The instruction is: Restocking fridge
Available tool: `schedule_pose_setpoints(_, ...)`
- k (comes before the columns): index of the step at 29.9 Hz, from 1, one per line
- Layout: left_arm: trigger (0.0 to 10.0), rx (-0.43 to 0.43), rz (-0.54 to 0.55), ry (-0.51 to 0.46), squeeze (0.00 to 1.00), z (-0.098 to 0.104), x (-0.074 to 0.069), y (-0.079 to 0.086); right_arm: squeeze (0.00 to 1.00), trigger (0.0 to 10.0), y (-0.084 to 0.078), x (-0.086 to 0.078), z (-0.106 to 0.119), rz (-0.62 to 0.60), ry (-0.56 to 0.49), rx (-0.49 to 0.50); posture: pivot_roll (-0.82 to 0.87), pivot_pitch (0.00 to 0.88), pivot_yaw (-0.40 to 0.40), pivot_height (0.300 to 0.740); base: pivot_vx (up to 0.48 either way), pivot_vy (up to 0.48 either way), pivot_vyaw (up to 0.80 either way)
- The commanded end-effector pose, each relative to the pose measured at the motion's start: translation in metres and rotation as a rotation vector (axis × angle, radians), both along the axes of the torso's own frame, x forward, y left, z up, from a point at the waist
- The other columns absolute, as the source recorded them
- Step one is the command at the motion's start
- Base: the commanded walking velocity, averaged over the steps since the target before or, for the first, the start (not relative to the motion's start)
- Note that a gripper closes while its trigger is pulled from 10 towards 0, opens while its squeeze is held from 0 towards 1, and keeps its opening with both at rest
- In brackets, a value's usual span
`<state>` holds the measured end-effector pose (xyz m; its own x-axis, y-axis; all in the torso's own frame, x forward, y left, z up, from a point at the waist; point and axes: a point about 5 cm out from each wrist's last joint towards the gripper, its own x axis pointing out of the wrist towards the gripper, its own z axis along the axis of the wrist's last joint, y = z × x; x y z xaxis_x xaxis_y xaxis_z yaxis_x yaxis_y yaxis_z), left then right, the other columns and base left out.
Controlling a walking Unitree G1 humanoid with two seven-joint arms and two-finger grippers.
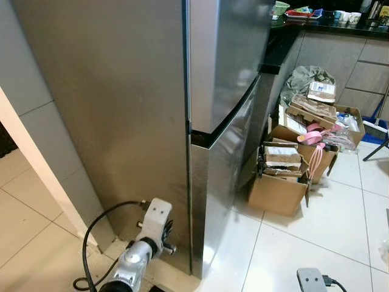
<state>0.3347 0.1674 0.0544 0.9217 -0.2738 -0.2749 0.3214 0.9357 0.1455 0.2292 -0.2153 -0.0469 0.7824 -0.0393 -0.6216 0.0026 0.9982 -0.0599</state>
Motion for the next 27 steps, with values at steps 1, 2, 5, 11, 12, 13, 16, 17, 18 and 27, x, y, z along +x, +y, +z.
schedule_pose_setpoints(1, 10.0, 0.011, -0.008, 0.027, 0.00, -0.006, -0.004, 0.002, 0.00, 10.0, -0.004, -0.001, 0.001, -0.013, -0.011, 0.004, -0.12, 0.143, -0.037, 0.740, 0.000, 0.000, 0.00)
schedule_pose_setpoints(2, 10.0, 0.010, -0.013, 0.023, 0.00, -0.005, -0.004, 0.001, 0.00, 10.0, -0.004, -0.001, 0.001, -0.008, -0.013, 0.003, -0.12, 0.143, -0.037, 0.740, 0.000, 0.000, 0.00)
schedule_pose_setpoints(5, 8.6, 0.010, -0.035, 0.001, 0.00, -0.001, -0.001, -0.001, 0.00, 10.0, -0.005, -0.003, 0.000, 0.006, -0.006, -0.003, -0.10, 0.152, -0.058, 0.740, 0.000, 0.000, 0.00)
schedule_pose_setpoints(11, 0.0, 0.009, -0.071, -0.044, 0.00, 0.012, 0.008, -0.005, 0.00, 10.0, -0.004, -0.004, -0.001, 0.013, -0.002, 0.000, -0.09, 0.146, -0.058, 0.740, 0.000, 0.000, 0.00)
schedule_pose_setpoints(12, 0.0, 0.015, -0.072, -0.051, 0.00, 0.015, 0.009, -0.005, 0.00, 10.0, -0.003, -0.004, -0.001, 0.014, -0.001, 0.002, -0.08, 0.142, -0.055, 0.740, 0.000, 0.000, 0.00)
schedule_pose_setpoints(13, 0.0, 0.025, -0.074, -0.059, 0.00, 0.017, 0.011, -0.005, 0.00, 10.0, -0.002, -0.004, -0.001, 0.013, -0.001, 0.005, -0.08, 0.133, -0.050, 0.740, 0.000, 0.000, 0.00)
schedule_pose_setpoints(16, 0.0, 0.034, -0.056, -0.077, 0.00, 0.024, 0.016, -0.004, 0.00, 10.0, 0.003, -0.002, -0.001, 0.005, -0.007, 0.017, -0.07, 0.113, -0.027, 0.740, 0.000, 0.000, 0.00)
schedule_pose_setpoints(17, 0.0, 0.047, -0.037, -0.085, 0.00, 0.029, 0.021, -0.002, 0.00, 10.0, 0.007, 0.001, 0.000, -0.007, -0.016, 0.028, -0.07, 0.098, 0.002, 0.740, 0.000, 0.000, 0.00)
schedule_pose_setpoints(18, 0.0, 0.047, -0.037, -0.085, 0.00, 0.029, 0.021, -0.002, 0.00, 10.0, 0.007, 0.001, 0.000, -0.007, -0.016, 0.028, -0.07, 0.098, 0.002, 0.740, 0.000, 0.000, 0.00)
schedule_pose_setpoints(27, 0.0, 0.078, 0.066, -0.083, 0.00, 0.042, 0.032, 0.008, 0.00, 10.0, 0.014, 0.004, 0.001, -0.027, -0.034, 0.046, -0.07, 0.101, 0.027, 0.740, 0.000, 0.000, 0.00)
